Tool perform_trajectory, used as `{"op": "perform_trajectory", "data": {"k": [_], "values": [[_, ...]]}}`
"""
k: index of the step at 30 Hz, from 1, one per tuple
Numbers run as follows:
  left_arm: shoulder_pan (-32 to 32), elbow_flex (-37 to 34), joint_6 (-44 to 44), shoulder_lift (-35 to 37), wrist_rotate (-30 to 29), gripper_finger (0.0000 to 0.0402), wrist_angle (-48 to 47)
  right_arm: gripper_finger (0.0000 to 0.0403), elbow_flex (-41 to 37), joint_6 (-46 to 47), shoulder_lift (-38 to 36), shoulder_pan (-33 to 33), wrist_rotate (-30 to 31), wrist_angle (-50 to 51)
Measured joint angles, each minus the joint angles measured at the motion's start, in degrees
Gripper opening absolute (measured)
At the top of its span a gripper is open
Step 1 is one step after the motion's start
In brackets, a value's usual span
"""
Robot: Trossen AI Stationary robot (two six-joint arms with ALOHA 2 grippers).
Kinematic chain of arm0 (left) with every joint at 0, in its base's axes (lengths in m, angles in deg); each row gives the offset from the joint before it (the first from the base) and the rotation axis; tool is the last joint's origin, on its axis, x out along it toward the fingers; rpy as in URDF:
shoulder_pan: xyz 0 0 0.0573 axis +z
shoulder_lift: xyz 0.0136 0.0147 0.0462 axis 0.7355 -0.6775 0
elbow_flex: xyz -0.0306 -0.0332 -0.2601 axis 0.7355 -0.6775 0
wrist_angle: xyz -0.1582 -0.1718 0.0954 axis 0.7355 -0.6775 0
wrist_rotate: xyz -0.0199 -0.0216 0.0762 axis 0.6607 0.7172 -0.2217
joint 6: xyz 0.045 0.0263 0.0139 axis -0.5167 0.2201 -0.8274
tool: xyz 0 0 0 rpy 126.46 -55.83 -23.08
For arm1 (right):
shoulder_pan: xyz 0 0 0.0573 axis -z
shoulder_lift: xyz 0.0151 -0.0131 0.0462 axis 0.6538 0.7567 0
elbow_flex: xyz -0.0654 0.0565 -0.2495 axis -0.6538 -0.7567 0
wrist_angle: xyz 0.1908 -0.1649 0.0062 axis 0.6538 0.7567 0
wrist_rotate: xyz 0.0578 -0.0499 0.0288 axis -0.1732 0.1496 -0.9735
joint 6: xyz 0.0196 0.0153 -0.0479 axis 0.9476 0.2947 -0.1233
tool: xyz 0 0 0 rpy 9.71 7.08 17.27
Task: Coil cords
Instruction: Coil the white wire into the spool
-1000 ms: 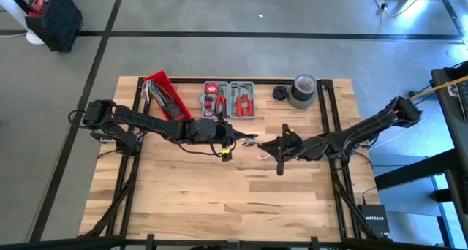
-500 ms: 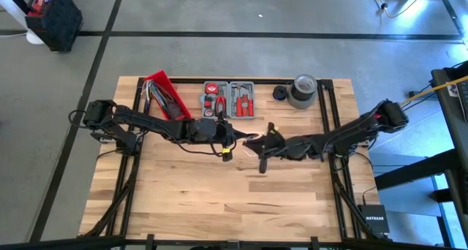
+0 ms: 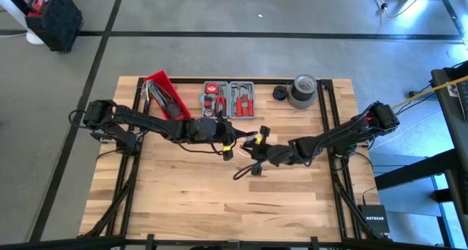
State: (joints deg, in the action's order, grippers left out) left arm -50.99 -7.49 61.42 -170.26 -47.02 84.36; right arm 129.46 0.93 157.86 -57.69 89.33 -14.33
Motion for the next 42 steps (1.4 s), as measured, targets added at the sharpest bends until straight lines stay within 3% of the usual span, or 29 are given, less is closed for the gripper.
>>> {"op": "perform_trajectory", "data": {"k": [11,16,20,23,26,29,35,38,42], "values": [[0.0,-0.02,0.91,-0.02,0.04,0.0,1.04,0.0022,0.07,7.34,-0.07,0.02,0.6,7.26],[0.0,0.04,0.91,0.04,-0.02,0.0,1.61,0.0078,0.06,7.56,-0.55,-0.09,-0.58,10.78],[-0.02,0.04,0.91,0.04,0.09,0.0,0.74,0.0126,1.62,9.94,-2.75,-0.09,-3.38,22.09],[-0.13,0.04,0.91,0.04,0.46,0.0,0.58,0.0148,1.91,12.92,-4.75,-1.01,-5.54,28.3],[-0.11,0.04,0.9,0.04,0.43,0.0,0.88,0.0158,1.5,13.97,-5.16,-3.22,-3.98,29.85],[-0.11,0.04,0.91,0.04,0.3,0.0,1.31,0.0161,-2.03,13.21,-3.95,-5.19,-0.29,19.86],[-0.11,0.04,0.9,0.04,0.24,0.0,1.31,0.0161,-10.08,6.63,4.33,-4.8,1.06,-13.95],[-0.11,0.04,0.89,0.04,0.24,0.0,1.37,0.0161,-10.06,4.39,10.39,-3.07,1.08,-22.54],[-0.09,0.02,0.89,0.04,0.2,0.0,1.21,0.0161,-7.27,1.68,16.68,-0.64,1.77,-26.22]]}}
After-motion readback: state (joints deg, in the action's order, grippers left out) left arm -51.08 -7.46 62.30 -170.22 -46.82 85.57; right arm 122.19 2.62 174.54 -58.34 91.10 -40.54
